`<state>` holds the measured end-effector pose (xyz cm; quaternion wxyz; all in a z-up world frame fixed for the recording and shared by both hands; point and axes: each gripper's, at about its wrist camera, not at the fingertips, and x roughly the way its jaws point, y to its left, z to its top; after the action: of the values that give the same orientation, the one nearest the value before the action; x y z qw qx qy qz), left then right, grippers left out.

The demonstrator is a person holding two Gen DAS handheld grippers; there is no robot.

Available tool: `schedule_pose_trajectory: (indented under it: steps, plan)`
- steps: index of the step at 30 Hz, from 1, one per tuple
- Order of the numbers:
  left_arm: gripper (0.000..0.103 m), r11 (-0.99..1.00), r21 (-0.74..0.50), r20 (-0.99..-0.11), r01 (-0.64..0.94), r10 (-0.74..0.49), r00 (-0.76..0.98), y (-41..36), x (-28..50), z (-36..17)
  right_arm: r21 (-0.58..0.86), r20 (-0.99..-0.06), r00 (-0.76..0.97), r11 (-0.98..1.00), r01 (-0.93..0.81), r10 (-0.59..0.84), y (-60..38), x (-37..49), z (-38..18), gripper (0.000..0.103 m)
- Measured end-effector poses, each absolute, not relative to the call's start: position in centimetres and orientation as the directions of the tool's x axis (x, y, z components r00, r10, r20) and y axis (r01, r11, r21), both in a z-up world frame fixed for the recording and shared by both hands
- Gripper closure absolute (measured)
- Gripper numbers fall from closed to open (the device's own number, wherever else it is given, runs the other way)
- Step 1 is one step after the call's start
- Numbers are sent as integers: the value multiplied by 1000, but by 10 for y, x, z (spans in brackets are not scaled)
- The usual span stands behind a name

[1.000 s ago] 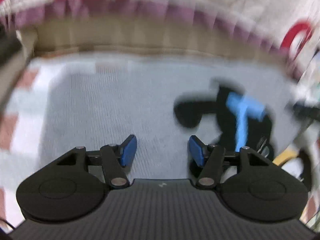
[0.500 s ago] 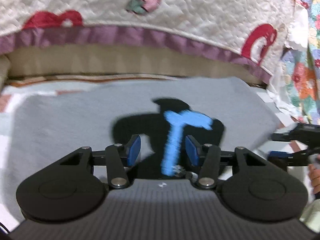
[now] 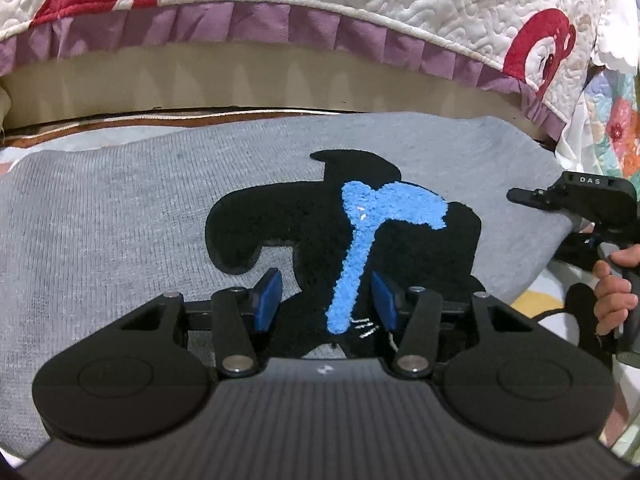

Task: Fold clothes
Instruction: 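Grasp the grey sweater edge with both grippers and lift it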

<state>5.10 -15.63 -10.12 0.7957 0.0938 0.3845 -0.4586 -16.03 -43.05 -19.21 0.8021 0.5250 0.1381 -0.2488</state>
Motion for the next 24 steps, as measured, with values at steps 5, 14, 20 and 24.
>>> schedule_pose_trajectory:
  steps: [5,14,20,24]
  plan:
    - [54,562,-245,-697,790,-668,260,-152,57,-101,483,-463,841,716,504,-280,-395,-123,-105,75]
    - [59,582,-540,-665,608,-738,114,-109,106,-96,188,-410,911,973,132,-45,-289,-21,-11,77]
    - [69,699,-621,-675,354,-707,211,-7,150,-103,107,-642,763,994,-2,71,-229,43,-80,77]
    - [70,671,-687,-638,280,-741,211,6,163,-113,22,-647,763,1000,-4,18,-211,43,-85,76]
